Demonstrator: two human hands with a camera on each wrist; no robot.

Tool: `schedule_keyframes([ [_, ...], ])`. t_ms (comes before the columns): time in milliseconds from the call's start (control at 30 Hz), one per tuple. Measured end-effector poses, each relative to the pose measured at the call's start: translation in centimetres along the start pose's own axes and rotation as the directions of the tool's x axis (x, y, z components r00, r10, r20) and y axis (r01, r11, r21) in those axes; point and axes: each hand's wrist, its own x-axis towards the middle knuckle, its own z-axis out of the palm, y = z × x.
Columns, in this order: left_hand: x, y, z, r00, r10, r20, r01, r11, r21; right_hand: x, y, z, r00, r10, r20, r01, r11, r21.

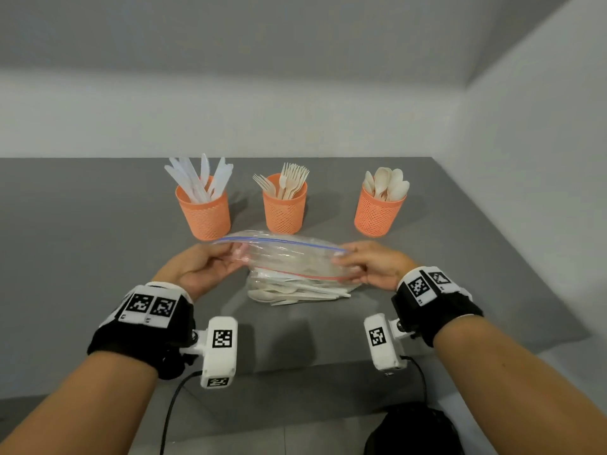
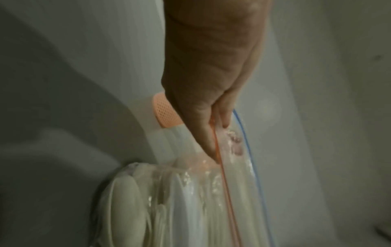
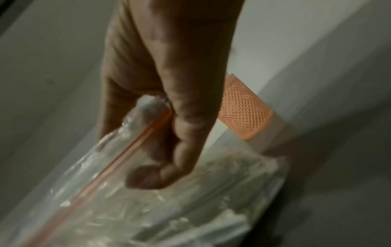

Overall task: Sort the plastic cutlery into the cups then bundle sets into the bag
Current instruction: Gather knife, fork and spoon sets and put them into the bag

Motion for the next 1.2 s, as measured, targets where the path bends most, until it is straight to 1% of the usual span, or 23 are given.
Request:
schedule_keyframes([
  [67,0.3,-0.1,0.0,0.999,-0.033,0.023,0.031,0.996,0.079,0.3,0.5,-0.2,0.998,0.041,-0.048,-0.041,0.999,0.004],
  [133,0.1,-0.6,0.5,0.997,-0.072,-0.005,0.070,0.963,0.261,0.4,0.4,-0.5,0.993,0.037,-0.116,-0.010,0.975,0.221],
  [200,-0.2,-1.0,0.9,0.994,-0.090,-0.061,0.108,0.900,0.423,0.5,0.1,-0.6,0.990,0.034,-0.134,0.031,0.889,0.456],
  [267,-0.3,-0.9,0.8,0.994,-0.085,-0.071,0.108,0.882,0.459,0.4,-0.2,0.0,0.985,0.000,-0.170,0.099,0.812,0.576],
  [367,-0.4,0.2,1.1,0.998,-0.035,0.043,0.023,0.969,0.247,0.6,-0.7,1.2,0.963,-0.072,-0.258,0.228,0.727,0.647],
  [433,-0.2,0.7,1.3,1.000,0.012,0.008,-0.012,1.000,0.010,0.7,-0.8,1.5,0.968,-0.077,-0.239,0.227,0.677,0.700],
  [467,0.1,0.6,1.3,0.999,0.029,-0.027,-0.031,0.998,-0.061,0.8,-0.7,1.5,0.972,-0.062,-0.226,0.206,0.684,0.699],
  [500,0.2,0.4,1.5,0.998,0.037,-0.043,-0.040,0.997,-0.068,0.8,-0.4,1.4,0.974,-0.041,-0.224,0.183,0.728,0.661],
  [567,0.3,-0.7,2.1,0.995,0.054,-0.081,-0.048,0.996,0.080,1.0,0.2,1.3,0.959,0.010,-0.284,0.134,0.865,0.484],
  [633,0.3,-1.8,2.2,0.965,0.212,-0.155,-0.152,0.932,0.330,1.1,0.4,1.1,0.907,-0.030,-0.419,0.111,0.979,0.170],
  [667,0.2,-2.1,2.1,0.922,0.348,-0.166,-0.246,0.863,0.442,1.1,0.3,1.1,0.865,-0.114,-0.488,0.124,0.992,-0.012],
  [733,-0.3,-2.6,2.2,0.816,0.575,-0.054,-0.446,0.686,0.575,1.1,-0.2,1.2,0.721,-0.406,-0.562,0.252,0.908,-0.334],
  [767,-0.5,-2.6,2.5,0.774,0.632,0.034,-0.514,0.597,0.615,0.7,-0.9,1.8,0.630,-0.572,-0.525,0.365,0.815,-0.449],
  [800,-0.8,-2.6,2.9,0.757,0.645,0.101,-0.533,0.522,0.666,0.3,-1.6,2.6,0.568,-0.694,-0.443,0.467,0.715,-0.521],
  [833,-1.0,-2.7,3.2,0.759,0.636,0.144,-0.517,0.452,0.727,-0.1,-2.3,3.5,0.563,-0.759,-0.327,0.531,0.635,-0.561],
  [867,-1.0,-2.8,3.4,0.773,0.610,0.172,-0.476,0.379,0.794,-0.2,-2.7,4.3,0.610,-0.767,-0.197,0.549,0.589,-0.593],
  [900,-0.9,-2.8,3.4,0.784,0.588,0.199,-0.421,0.266,0.867,-0.3,-2.9,5.0,0.695,-0.716,-0.070,0.522,0.570,-0.634],
  [933,-0.6,-3.0,3.3,0.787,0.571,0.235,-0.355,0.108,0.928,0.0,-2.8,5.3,0.778,-0.627,0.022,0.461,0.547,-0.699],
  [967,-0.3,-3.2,3.0,0.795,0.541,0.273,-0.300,-0.040,0.953,0.4,-2.4,5.4,0.842,-0.536,0.059,0.380,0.512,-0.770],
  [1000,-0.2,-3.3,2.8,0.812,0.506,0.292,-0.262,-0.132,0.956,1.0,-2.0,5.3,0.883,-0.466,0.052,0.293,0.462,-0.837],
  [1033,-0.1,-3.3,2.6,0.837,0.476,0.270,-0.221,-0.157,0.963,1.6,-1.6,5.1,0.911,-0.411,0.036,0.217,0.403,-0.889],
  [1100,0.2,-3.3,2.4,0.865,0.459,0.204,-0.167,-0.120,0.979,2.3,-1.1,5.0,0.954,-0.291,0.079,0.160,0.266,-0.951],
  [1200,0.8,-3.7,2.4,0.857,0.475,0.198,-0.171,-0.099,0.980,3.3,-1.0,4.9,0.983,-0.126,0.133,0.155,0.183,-0.971],
])
